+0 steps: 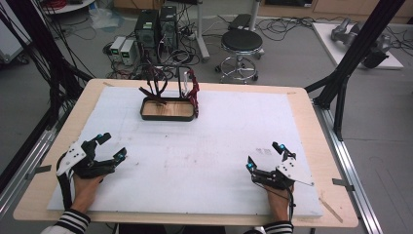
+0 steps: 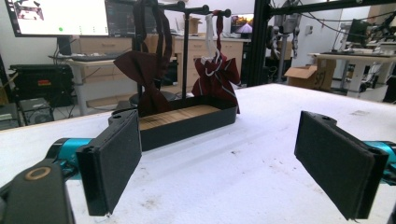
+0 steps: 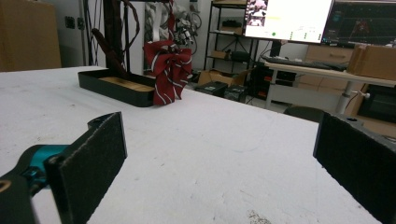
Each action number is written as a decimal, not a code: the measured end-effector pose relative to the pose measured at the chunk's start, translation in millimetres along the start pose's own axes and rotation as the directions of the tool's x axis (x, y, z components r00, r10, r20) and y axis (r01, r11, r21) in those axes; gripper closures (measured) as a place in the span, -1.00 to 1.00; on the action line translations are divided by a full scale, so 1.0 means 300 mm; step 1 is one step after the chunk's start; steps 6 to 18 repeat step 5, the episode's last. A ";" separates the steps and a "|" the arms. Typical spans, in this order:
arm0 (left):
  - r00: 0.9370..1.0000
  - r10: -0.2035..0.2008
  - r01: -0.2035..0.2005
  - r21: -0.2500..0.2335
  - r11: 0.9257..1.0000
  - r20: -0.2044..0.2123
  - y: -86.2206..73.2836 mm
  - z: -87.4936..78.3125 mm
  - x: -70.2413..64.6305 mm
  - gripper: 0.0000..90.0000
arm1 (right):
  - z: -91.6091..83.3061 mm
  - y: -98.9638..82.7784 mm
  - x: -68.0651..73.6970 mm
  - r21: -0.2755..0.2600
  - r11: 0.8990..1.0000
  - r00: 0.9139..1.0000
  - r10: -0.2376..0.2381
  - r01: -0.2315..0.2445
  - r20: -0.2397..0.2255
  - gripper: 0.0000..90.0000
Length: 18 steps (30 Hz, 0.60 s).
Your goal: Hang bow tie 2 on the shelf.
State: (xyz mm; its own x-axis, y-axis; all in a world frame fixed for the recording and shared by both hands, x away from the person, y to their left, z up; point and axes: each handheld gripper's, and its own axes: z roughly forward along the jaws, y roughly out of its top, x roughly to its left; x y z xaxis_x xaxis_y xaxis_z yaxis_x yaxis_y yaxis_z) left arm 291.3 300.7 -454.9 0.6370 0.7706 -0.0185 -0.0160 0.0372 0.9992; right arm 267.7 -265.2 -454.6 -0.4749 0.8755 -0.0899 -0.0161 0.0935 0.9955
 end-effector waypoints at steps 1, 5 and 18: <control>1.000 0.003 -0.003 -0.002 1.000 0.001 0.000 0.000 -0.001 -0.66 | 0.000 0.000 -0.001 -0.001 1.000 1.000 0.000 0.000 0.001 -0.96; 1.000 0.010 -0.010 -0.010 1.000 0.001 -0.002 -0.003 -0.004 -0.66 | 0.000 0.000 0.001 0.002 1.000 1.000 0.002 -0.002 0.002 -0.96; 1.000 0.010 -0.010 -0.010 1.000 0.001 -0.002 -0.003 -0.004 -0.66 | 0.000 0.000 0.001 0.002 1.000 1.000 0.002 -0.002 0.002 -0.96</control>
